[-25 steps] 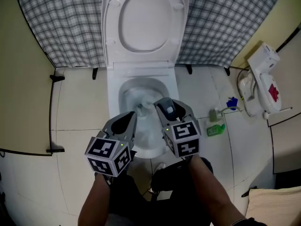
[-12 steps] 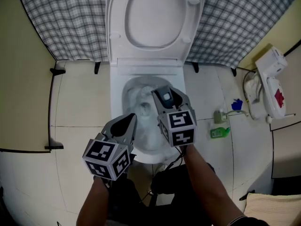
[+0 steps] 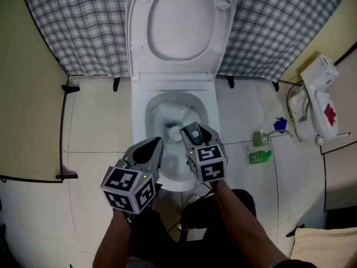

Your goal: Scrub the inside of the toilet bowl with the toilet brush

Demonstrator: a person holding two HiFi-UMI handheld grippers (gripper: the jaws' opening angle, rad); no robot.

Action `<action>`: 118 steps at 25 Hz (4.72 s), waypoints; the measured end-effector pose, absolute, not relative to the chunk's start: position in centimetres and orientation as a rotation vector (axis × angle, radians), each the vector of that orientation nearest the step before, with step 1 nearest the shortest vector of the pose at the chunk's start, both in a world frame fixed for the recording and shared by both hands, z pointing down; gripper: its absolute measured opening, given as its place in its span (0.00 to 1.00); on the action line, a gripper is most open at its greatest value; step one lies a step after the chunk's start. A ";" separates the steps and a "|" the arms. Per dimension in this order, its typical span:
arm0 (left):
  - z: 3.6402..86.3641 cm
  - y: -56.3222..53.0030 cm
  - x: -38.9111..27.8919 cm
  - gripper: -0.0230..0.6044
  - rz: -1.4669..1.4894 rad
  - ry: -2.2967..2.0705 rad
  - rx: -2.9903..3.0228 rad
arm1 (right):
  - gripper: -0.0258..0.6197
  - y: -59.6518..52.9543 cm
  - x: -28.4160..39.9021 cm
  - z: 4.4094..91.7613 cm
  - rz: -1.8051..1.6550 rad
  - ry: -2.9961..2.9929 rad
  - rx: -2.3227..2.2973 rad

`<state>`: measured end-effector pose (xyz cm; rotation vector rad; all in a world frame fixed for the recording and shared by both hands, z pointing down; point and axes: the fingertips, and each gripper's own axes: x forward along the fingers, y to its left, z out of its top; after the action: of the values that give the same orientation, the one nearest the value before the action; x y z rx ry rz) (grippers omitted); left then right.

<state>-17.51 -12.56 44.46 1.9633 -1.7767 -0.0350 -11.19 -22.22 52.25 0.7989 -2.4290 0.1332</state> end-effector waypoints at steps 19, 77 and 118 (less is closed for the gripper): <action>36.1 -9.4 -14.6 0.05 -0.075 -1.835 2.109 | 0.36 -12.6 -5.9 49.3 0.166 -2.318 0.723; 44.3 -13.0 -19.5 0.05 -0.070 -1.797 1.961 | 0.36 -21.6 -15.6 48.7 0.131 -2.549 0.689; 40.5 -8.6 -17.9 0.05 -0.063 -1.861 2.015 | 0.36 -13.4 -8.0 44.3 0.138 -2.530 0.636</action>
<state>-17.88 -8.61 40.49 2.0155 -1.8614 -0.0626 -8.03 -13.36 44.27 0.6359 -2.5302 0.1383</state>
